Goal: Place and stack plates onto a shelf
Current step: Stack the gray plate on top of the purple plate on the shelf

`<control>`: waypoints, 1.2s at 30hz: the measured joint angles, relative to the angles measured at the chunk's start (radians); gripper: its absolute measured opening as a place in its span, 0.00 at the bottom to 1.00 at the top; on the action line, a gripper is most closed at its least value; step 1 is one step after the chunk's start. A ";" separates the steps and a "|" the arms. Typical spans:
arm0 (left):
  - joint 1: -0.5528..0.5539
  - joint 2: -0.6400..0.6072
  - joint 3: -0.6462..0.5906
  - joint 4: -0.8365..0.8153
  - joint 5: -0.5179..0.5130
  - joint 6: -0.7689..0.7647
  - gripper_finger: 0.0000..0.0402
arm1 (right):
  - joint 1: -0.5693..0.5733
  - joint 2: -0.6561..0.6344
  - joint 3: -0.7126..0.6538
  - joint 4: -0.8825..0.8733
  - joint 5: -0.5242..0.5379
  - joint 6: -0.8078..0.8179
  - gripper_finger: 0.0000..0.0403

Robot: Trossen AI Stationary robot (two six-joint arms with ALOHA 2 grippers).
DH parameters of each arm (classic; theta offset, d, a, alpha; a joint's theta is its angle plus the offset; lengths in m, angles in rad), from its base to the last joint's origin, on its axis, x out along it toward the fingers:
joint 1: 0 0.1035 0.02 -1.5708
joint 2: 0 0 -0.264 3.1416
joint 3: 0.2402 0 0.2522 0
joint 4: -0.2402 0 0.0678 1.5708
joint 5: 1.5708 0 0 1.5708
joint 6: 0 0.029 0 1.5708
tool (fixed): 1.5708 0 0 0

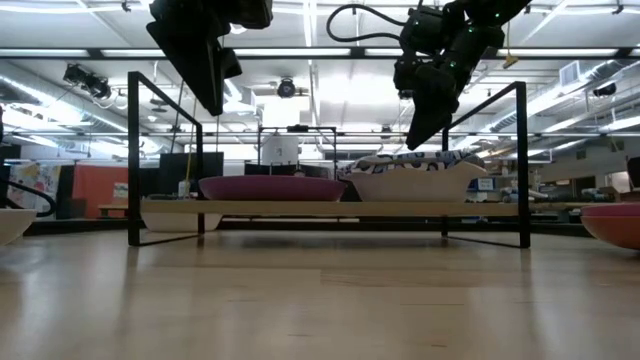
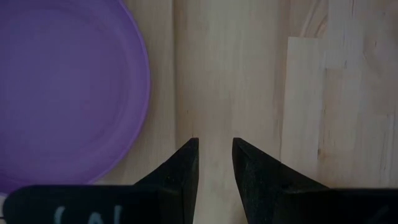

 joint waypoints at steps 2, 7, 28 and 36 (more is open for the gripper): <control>-0.007 0.000 0.000 0.000 0.000 0.004 0.26 | 0.000 0.000 0.000 0.000 0.000 0.000 0.37; -0.048 0.000 0.000 0.000 0.001 0.012 0.26 | 0.000 0.000 0.000 0.000 0.000 0.000 0.37; -0.274 0.003 -0.001 -0.023 0.074 0.194 0.26 | 0.000 0.000 0.000 0.000 0.000 0.000 0.37; -0.310 0.003 -0.084 -0.016 0.074 0.196 0.26 | 0.000 0.000 0.000 0.003 0.000 0.000 0.37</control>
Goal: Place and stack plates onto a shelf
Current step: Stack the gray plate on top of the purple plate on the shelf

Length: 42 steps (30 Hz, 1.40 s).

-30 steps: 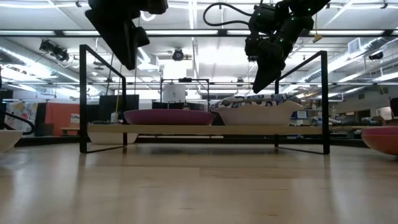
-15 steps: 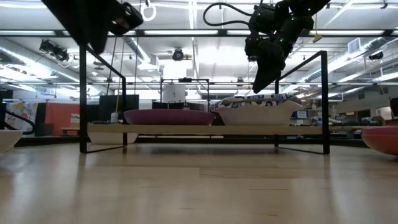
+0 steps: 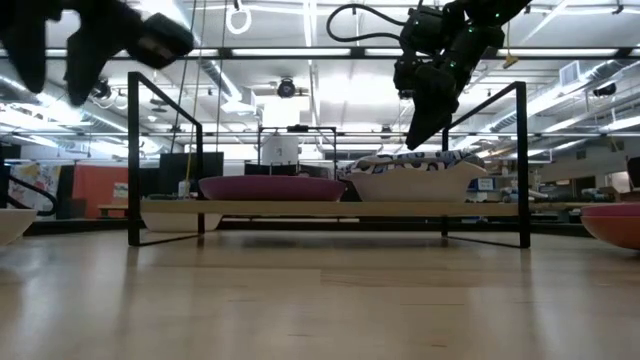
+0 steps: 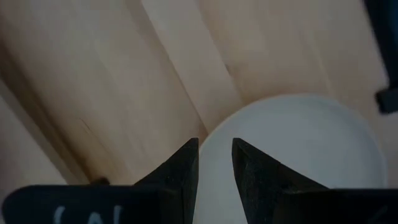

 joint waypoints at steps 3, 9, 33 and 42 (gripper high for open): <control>-0.002 0.000 -0.046 0.017 0.001 0.000 0.26 | 0.000 0.000 0.000 0.005 0.000 0.000 0.37; -0.001 0.000 -0.143 0.118 0.000 0.000 0.26 | 0.000 0.000 0.000 0.005 0.000 0.000 0.37; 0.001 0.000 -0.314 0.284 0.000 0.076 0.25 | 0.000 0.000 0.000 0.005 0.000 0.000 0.37; 0.001 0.000 -0.314 0.283 0.001 0.079 0.10 | 0.000 0.000 0.000 0.005 0.000 0.000 0.37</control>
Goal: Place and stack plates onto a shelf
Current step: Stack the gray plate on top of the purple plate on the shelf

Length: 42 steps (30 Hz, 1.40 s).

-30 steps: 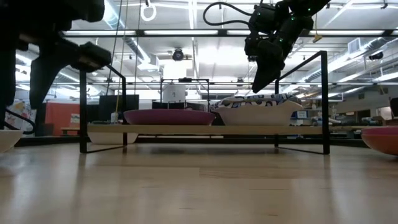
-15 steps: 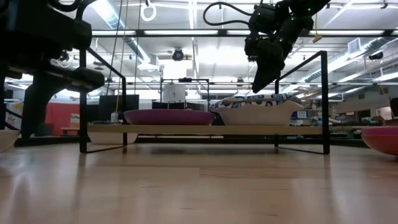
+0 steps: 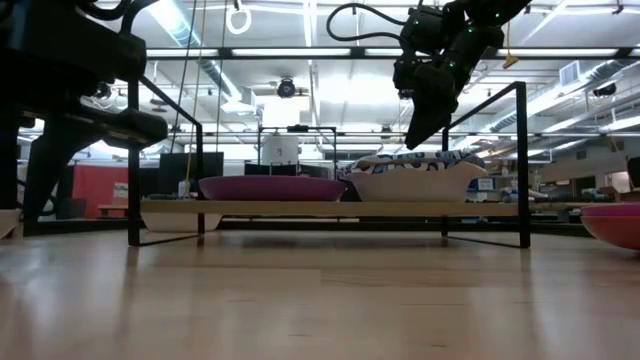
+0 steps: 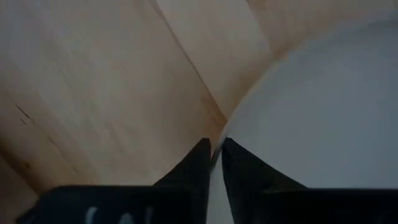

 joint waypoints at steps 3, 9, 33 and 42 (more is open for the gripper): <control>0.000 -0.001 0.000 0.006 0.005 -0.005 0.04 | 0.000 0.000 0.000 0.000 0.000 0.000 0.37; 0.000 -0.001 0.001 0.023 0.003 -0.003 0.03 | 0.000 0.000 0.000 0.000 0.000 0.000 0.37; 0.115 0.000 0.377 -0.112 0.061 0.001 0.04 | 0.001 -0.049 0.000 -0.003 -0.001 0.000 0.37; 0.273 0.000 0.542 -0.151 0.085 0.075 0.04 | 0.023 -0.217 0.000 -0.001 -0.041 0.054 0.37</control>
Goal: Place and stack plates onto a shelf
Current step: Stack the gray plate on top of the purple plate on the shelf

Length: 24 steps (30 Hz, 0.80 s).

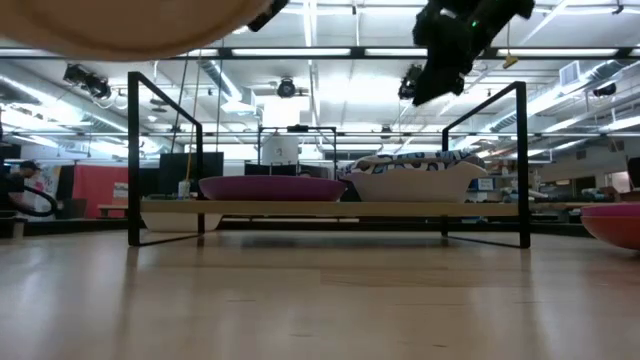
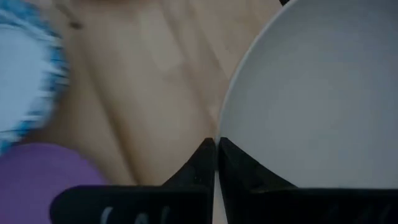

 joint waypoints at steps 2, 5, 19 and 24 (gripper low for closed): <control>0.042 0.000 0.028 -0.009 0.000 0.001 0.04 | 0.021 -0.035 0.000 0.000 -0.007 0.002 0.37; 0.108 0.000 0.069 -0.039 0.000 0.004 0.04 | 0.064 -0.083 0.000 0.001 -0.012 0.004 0.37; 0.415 -0.001 0.117 -0.076 0.000 0.134 0.04 | 0.332 -0.151 0.000 0.001 -0.010 0.114 0.37; 0.512 -0.001 0.117 -0.076 0.000 0.134 0.04 | 0.425 -0.141 0.000 0.001 0.046 0.134 0.37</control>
